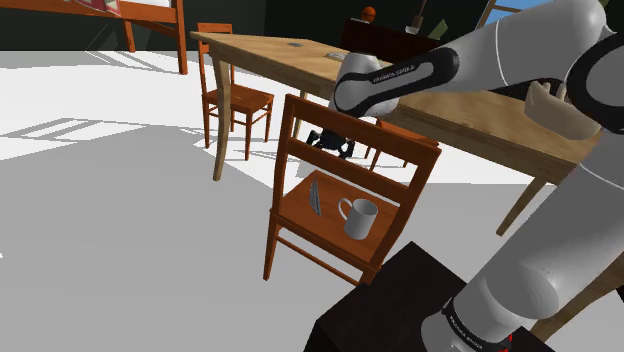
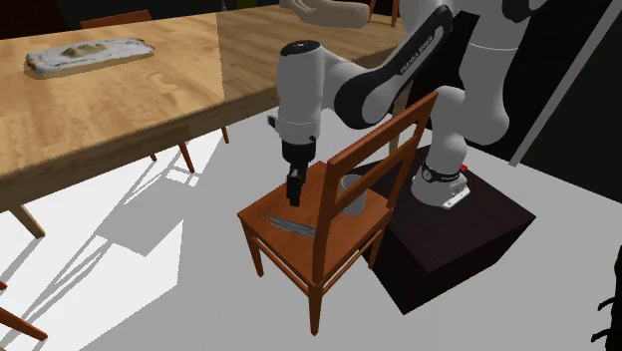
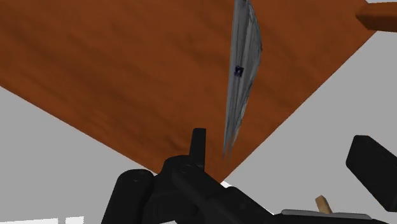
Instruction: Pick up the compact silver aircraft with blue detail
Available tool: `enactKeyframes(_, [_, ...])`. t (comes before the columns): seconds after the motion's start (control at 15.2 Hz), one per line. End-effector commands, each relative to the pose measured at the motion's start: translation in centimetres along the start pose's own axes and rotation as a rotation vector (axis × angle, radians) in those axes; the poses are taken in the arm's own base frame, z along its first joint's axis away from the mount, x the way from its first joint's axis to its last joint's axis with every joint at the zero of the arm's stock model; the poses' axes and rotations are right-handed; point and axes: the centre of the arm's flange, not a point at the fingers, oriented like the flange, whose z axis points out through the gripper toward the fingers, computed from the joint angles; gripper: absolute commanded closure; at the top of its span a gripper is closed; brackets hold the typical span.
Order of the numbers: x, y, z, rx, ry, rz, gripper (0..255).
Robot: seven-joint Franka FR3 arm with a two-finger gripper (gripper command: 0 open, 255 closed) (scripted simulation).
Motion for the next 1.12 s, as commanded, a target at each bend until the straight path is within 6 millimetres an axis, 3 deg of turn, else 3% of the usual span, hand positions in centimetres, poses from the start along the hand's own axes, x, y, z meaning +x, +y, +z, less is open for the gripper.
enactKeyframes(0.0, [0.6,-0.7,9.0,-0.065,-0.102,0.037,0])
enactKeyframes(0.13, [1.3,-1.0,10.4,-0.071,-0.109,0.06,0])
enactKeyframes(0.59, [1.2,-0.7,14.4,-0.071,-0.109,0.06,0])
enactKeyframes(0.73, [1.2,-0.7,14.4,-0.071,-0.109,0.06,0])
enactKeyframes(0.79, [1.3,-0.7,14.4,-0.07,-0.109,0.06,255])
enactKeyframes(1.06, [1.5,-0.9,14.5,-0.071,-0.109,0.06,255])
